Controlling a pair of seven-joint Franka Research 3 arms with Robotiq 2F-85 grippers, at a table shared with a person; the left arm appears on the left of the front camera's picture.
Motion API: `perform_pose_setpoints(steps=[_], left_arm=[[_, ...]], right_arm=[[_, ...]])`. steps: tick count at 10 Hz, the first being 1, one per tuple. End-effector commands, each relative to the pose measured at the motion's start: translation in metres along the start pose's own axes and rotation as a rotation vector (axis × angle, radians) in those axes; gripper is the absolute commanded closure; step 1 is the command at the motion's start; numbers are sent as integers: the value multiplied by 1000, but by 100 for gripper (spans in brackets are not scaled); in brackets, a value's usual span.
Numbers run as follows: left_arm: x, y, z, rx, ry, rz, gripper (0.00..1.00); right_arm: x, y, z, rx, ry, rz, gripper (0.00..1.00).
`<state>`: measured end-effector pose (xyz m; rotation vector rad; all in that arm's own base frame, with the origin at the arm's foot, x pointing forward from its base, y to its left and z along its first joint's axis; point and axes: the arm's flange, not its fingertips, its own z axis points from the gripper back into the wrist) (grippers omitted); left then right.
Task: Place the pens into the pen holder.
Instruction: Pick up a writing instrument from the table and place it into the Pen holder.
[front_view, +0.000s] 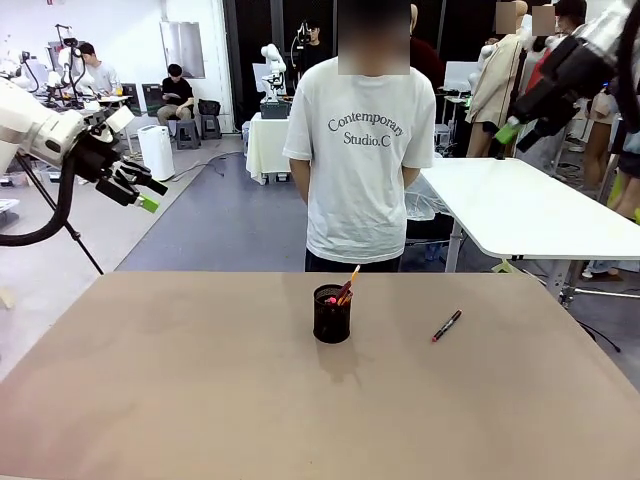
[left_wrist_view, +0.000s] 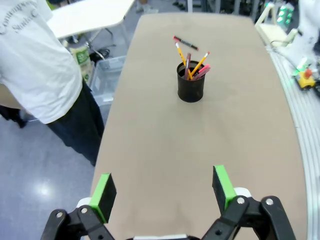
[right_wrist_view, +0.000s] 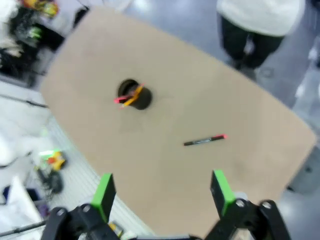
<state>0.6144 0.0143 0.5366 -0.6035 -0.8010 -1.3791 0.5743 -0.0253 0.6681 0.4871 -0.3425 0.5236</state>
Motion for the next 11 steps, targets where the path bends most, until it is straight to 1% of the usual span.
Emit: perform_pose_setpoints(steps=[1,2,3,5,6,7,8,11], left_arm=[[1,0,2,9,2,-5,0],[1,0,2,9,2,-5,0],[1,0,2,9,2,-5,0],[1,0,2,9,2,-5,0],[1,0,2,9,2,-5,0],[1,0,2,9,2,-5,0],[1,0,2,9,2,-5,0],[1,0,2,9,2,-5,0]], right_arm=[[23,-8,-14,-63,36,-214,0],[24,-23,-26,-93,34,-294,0],[18,-32,-42,-106,48,-357,0],[6,-45,-62,-143,47,-426,0],[0,-56,-63,-140,49,-459,0],[-2,-62,-60,-81,36,-453,0],[6,-58,-63,-115,60,-417,0],[6,-58,-63,-115,60,-417,0]])
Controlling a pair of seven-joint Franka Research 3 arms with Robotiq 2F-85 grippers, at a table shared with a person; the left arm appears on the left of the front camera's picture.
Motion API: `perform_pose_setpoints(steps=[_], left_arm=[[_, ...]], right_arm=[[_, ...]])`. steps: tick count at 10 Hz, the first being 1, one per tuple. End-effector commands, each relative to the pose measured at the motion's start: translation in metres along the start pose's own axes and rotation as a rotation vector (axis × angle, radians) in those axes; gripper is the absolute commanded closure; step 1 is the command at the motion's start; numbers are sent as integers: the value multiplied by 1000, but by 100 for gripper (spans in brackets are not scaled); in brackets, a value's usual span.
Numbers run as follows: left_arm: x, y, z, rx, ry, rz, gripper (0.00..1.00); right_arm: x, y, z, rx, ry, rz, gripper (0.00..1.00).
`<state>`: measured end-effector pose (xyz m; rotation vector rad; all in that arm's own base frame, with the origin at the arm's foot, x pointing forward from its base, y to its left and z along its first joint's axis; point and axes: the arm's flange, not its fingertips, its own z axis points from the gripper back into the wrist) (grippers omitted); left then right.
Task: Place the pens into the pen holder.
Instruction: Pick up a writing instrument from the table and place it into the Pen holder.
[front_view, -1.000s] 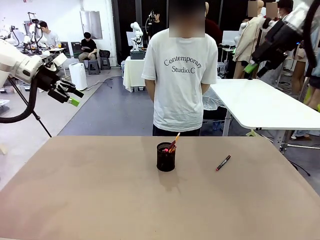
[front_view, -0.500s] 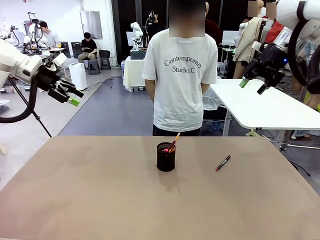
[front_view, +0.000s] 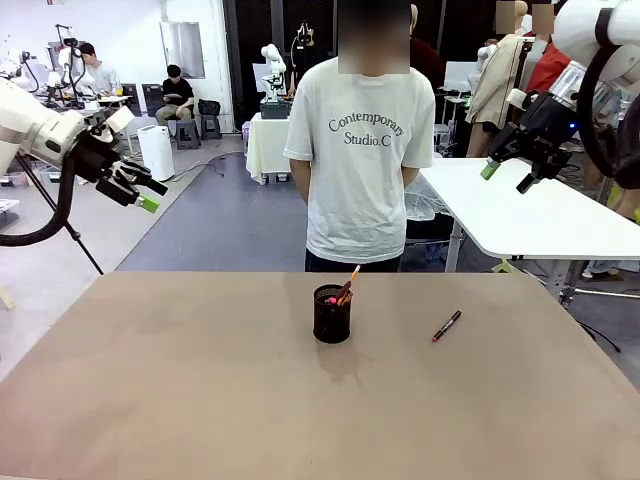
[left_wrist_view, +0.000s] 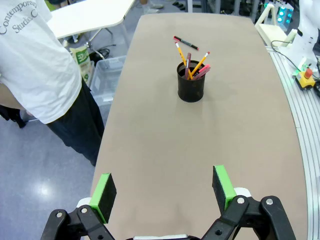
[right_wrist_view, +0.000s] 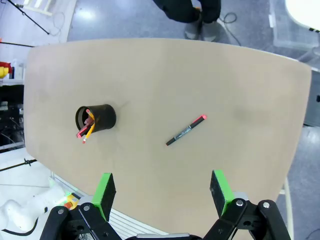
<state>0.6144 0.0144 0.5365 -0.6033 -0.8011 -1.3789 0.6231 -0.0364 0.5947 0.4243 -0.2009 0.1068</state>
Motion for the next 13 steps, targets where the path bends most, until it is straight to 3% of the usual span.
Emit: perform_pose_setpoints(steps=[1,2,3,5,7,8,9,13], left_arm=[[1,0,2,9,2,-5,0],[1,0,2,9,2,-5,0],[1,0,2,9,2,-5,0],[1,0,2,9,2,-5,0],[1,0,2,9,2,-5,0],[1,0,2,9,2,-5,0],[1,0,2,9,2,-5,0],[1,0,2,9,2,-5,0]], right_arm=[[0,-2,1,-1,-1,-3,0],[13,2,-21,-54,52,-281,0],[28,15,-46,-86,183,-437,0],[39,65,-88,-153,265,-542,0],[45,91,-127,-335,245,-608,0],[48,100,-151,-351,304,-682,0],[46,101,-173,-357,340,-755,0],[14,85,-199,-376,311,-842,0]])
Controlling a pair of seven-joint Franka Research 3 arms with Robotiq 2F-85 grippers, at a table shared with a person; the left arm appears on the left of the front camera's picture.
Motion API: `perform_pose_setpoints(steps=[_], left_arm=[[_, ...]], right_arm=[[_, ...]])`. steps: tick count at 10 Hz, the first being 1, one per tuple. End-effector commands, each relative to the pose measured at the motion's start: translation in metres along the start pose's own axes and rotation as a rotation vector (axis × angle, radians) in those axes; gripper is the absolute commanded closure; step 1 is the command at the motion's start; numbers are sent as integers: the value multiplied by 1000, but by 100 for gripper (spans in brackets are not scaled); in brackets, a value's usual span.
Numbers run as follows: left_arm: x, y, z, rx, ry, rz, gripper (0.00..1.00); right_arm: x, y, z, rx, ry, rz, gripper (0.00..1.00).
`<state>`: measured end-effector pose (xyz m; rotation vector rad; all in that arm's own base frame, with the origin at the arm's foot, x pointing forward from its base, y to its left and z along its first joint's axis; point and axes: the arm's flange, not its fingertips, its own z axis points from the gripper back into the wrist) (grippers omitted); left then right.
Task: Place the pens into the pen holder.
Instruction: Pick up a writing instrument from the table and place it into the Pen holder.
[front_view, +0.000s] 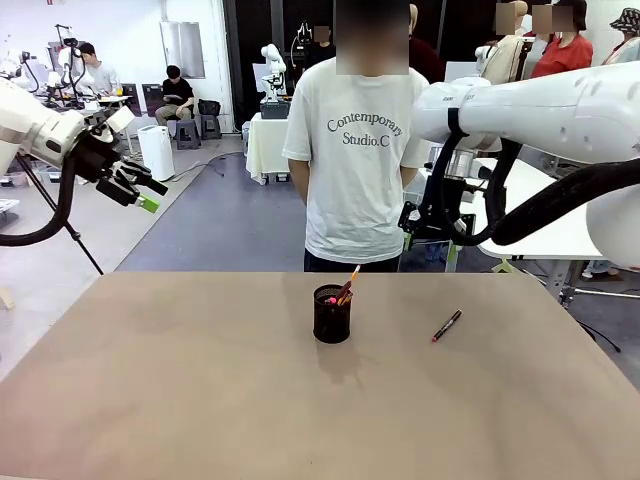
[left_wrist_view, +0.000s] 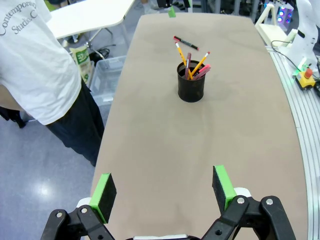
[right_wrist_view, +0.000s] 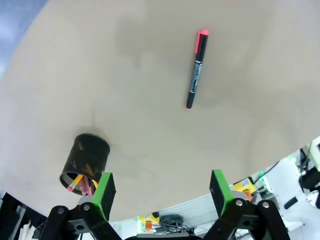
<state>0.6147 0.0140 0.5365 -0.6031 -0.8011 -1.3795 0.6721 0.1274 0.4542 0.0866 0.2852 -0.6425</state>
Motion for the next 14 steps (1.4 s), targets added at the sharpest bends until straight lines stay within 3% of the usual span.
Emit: perform_pose_setpoints(steps=[1,5,7,9,14], left_arm=[[0,0,2,9,1,-5,0],[0,0,2,9,1,-5,0],[0,0,2,9,1,-5,0],[0,0,2,9,1,-5,0],[0,0,2,9,1,-5,0]], right_arm=[[-8,-24,-19,-2,-39,-36,0],[20,-81,-56,96,-98,-71,0],[25,-103,-65,51,-120,-81,0],[40,-102,-76,41,-124,-55,0],[40,-103,-73,46,-90,-94,0]])
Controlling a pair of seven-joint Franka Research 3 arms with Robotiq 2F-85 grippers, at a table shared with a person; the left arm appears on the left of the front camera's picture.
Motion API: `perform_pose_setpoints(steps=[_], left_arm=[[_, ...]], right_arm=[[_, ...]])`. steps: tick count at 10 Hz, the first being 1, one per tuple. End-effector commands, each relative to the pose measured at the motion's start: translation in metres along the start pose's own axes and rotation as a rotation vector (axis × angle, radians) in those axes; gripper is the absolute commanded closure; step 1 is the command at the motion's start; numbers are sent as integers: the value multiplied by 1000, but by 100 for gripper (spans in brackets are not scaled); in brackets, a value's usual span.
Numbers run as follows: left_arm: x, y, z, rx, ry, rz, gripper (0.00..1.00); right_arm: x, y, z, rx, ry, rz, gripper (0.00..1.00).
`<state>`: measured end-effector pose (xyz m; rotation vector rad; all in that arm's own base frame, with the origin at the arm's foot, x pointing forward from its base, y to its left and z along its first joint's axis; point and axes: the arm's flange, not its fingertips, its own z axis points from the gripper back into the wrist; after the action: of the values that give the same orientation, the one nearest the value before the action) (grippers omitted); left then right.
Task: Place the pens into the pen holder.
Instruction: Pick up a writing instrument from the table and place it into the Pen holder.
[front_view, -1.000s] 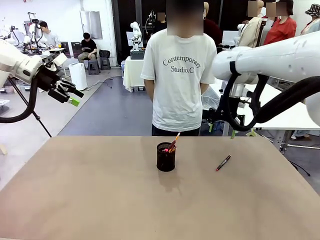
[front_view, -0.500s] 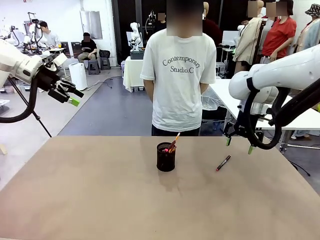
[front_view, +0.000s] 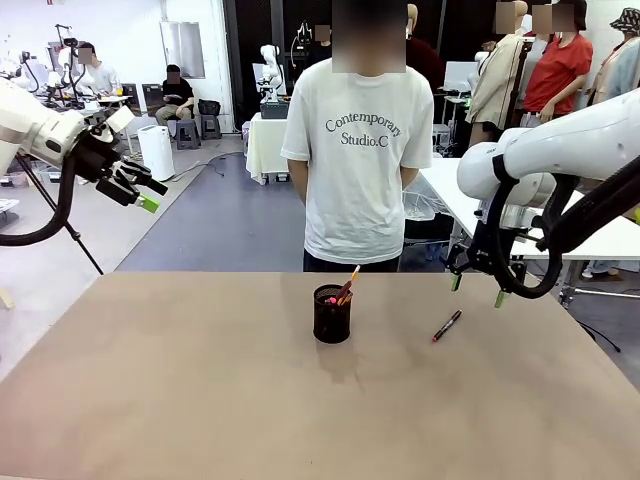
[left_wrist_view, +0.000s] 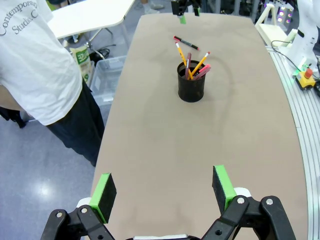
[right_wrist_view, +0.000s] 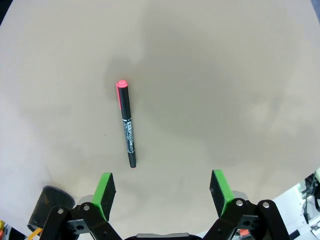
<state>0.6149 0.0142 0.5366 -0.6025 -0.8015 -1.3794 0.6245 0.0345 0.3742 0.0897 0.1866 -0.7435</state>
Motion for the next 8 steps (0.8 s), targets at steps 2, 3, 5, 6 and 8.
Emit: perform_pose_setpoints(steps=[2,3,5,6,8], left_arm=[[0,0,2,9,1,-5,0],[0,0,2,9,1,-5,0],[0,0,2,9,1,-5,0],[0,0,2,9,1,-5,0],[0,0,2,9,1,-5,0]], right_arm=[[-1,27,-10,-46,-76,-95,0],[-6,38,-14,-54,-72,-91,0],[-9,53,-27,-80,-116,-95,0],[-9,56,-38,-89,-144,-105,0],[-7,55,-57,-101,-197,-111,0]])
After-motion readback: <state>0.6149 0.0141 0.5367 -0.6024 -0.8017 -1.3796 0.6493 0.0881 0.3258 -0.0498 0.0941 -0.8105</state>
